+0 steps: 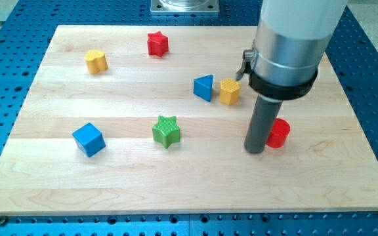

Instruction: Place the red circle horizontally to the hexagon

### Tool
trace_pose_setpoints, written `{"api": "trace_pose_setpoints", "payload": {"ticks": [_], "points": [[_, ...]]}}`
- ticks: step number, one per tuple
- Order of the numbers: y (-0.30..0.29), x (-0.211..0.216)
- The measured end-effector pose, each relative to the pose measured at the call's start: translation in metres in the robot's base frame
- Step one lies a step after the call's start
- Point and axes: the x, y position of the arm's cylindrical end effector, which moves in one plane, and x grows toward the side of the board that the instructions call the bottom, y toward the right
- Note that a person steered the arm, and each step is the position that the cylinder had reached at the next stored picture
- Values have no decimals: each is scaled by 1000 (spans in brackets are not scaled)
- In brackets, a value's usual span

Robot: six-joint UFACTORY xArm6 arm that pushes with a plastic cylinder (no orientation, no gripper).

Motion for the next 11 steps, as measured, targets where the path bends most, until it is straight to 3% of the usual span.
{"api": "trace_pose_setpoints", "payload": {"ticks": [1, 3, 4, 5, 6, 7, 8, 10, 11], "points": [[33, -28], [24, 1], [37, -29], [47, 7], [57, 9], [91, -18], [112, 4], [112, -73], [111, -53]]}}
